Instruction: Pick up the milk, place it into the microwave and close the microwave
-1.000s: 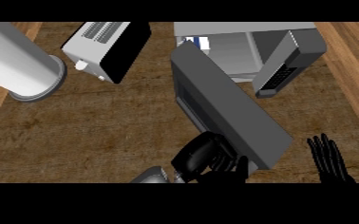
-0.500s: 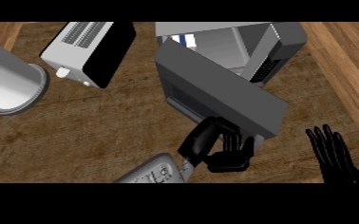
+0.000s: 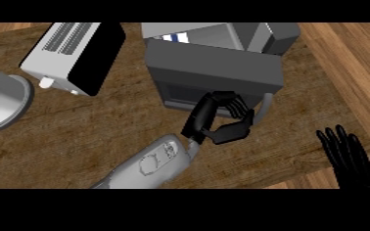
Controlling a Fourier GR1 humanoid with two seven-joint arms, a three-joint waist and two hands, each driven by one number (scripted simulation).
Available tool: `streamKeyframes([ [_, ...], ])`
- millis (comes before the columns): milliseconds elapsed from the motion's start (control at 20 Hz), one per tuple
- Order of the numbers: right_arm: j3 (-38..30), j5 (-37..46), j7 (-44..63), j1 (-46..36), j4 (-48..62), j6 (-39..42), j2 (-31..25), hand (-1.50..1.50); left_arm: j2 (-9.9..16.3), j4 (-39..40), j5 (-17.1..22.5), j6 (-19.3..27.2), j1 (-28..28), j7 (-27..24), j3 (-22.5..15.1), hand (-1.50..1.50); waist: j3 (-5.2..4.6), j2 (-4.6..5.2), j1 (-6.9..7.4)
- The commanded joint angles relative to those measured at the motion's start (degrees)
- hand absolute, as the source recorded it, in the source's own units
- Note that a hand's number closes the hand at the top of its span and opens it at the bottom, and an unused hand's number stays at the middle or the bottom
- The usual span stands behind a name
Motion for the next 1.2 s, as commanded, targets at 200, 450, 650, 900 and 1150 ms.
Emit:
streamKeyframes([
  [200,1.8,-3.9,2.1,0.4,-5.0,4.5,-2.3,-1.5,0.0,5.4,8.2,2.4,-6.1,-5.1,5.6,1.5,-0.11,1.51,-3.25],
  [450,1.5,-6.3,3.7,0.9,-7.5,4.3,-3.1,-1.5,0.0,9.2,11.5,2.3,-10.5,-7.2,7.8,1.5,0.04,1.68,-5.05],
  [650,1.3,-7.9,5.3,0.9,-9.1,4.4,-4.1,-1.5,0.0,12.7,13.3,2.0,-13.1,-8.8,9.4,1.5,0.07,2.25,-5.84],
  [900,0.9,-9.7,6.1,1.4,-11.4,5.4,-5.4,-1.5,0.0,14.1,15.1,2.3,-12.3,-11.8,9.3,1.5,0.05,2.56,-7.02],
  [1150,0.6,-11.4,6.9,2.3,-12.3,6.6,-6.8,-1.5,0.0,14.9,16.4,2.6,-13.6,-13.2,9.8,1.5,0.24,2.56,-7.64],
])
